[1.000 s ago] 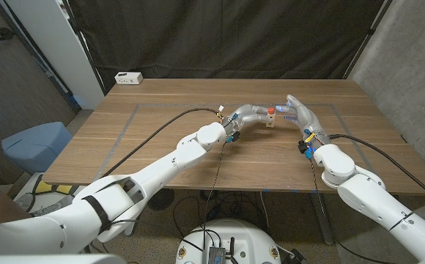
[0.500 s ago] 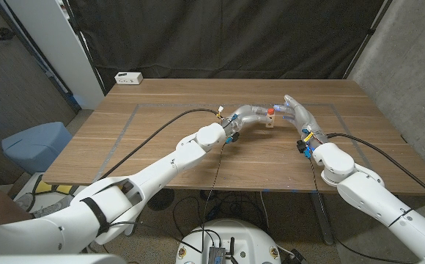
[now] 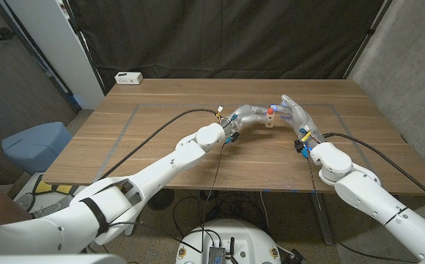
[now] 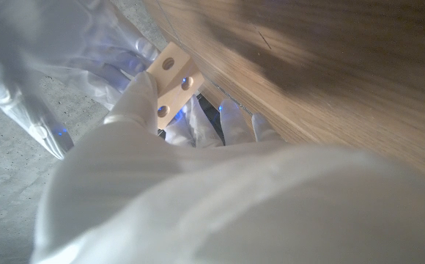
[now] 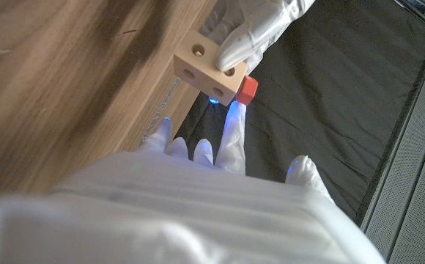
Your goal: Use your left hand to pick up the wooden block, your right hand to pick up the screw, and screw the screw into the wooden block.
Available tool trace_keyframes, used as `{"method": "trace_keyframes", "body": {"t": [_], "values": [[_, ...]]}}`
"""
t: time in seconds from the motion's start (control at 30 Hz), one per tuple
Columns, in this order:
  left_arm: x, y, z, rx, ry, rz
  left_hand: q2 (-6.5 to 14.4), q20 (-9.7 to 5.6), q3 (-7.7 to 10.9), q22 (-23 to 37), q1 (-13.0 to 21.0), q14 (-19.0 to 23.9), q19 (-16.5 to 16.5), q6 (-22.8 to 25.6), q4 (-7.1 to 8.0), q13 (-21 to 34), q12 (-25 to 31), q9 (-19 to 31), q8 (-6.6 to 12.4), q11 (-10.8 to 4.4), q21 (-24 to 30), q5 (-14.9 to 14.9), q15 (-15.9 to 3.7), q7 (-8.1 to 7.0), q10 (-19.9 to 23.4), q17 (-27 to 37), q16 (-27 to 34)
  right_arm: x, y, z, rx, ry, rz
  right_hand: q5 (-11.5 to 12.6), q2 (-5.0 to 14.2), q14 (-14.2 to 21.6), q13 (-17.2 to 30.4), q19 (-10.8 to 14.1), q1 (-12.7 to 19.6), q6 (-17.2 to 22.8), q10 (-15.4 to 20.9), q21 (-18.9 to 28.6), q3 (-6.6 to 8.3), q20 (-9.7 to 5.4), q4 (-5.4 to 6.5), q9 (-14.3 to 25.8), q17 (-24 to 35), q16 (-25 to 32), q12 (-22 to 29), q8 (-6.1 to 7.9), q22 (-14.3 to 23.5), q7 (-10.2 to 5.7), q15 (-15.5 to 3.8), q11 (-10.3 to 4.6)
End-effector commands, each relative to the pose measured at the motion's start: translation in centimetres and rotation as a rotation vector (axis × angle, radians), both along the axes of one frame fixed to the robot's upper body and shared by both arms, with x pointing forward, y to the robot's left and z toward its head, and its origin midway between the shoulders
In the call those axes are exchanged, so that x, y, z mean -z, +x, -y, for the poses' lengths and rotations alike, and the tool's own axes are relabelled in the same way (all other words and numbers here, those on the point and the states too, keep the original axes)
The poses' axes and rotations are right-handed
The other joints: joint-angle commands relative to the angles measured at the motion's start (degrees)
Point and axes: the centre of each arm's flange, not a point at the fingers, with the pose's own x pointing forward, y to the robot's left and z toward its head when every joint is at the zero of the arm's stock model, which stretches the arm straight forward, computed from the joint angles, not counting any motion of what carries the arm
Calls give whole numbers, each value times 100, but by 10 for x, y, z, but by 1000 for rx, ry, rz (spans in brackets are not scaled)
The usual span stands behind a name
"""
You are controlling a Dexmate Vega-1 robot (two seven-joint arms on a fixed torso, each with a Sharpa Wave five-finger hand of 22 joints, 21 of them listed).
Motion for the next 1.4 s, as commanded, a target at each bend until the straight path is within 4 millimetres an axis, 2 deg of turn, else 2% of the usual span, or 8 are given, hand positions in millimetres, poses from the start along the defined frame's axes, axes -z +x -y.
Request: {"method": "trace_keyframes", "body": {"t": [0.03, 0.47, 1.4], "values": [[-1, 0, -1, 1, -2, 0, 84, -29, 183, 31, -16, 57, 20, 364, 153, 205, 98, 32, 40, -64, 38, 35, -120, 232, 128, 5, 10, -1, 2, -4, -12, 1, 8, 30, 11, 11, 14, -38, -27, 204, 92, 57, 26, 21, 36, 10, 8, 19, 52, 82, 10, 21, 2, -59], [-1, 2, 0, 3, -2, -7, 82, -25, 188, 31, -18, 59, 18, 371, 151, 205, 98, 32, 42, -78, 37, 36, -125, 224, 128, 3, 9, -1, 4, -3, -6, 5, 1, 39, 28, 87, 11, 6, -1, 520, 224, 97, 41, 50, 24, 9, -4, 49, 90, 167, 9, 62, -16, -68], [0, 5, -1, 4, -3, -14, 83, -27, 191, 30, -21, 63, 24, 374, 148, 209, 98, 31, 43, -72, 39, 34, -123, 235, 124, 3, 10, 3, -2, -1, 50, 24, -6, 45, 52, 334, 8, 195, 71, 895, 510, 156, 75, 14, -16, 7, -22, 113, 137, 214, 9, 129, -53, -19]]}}
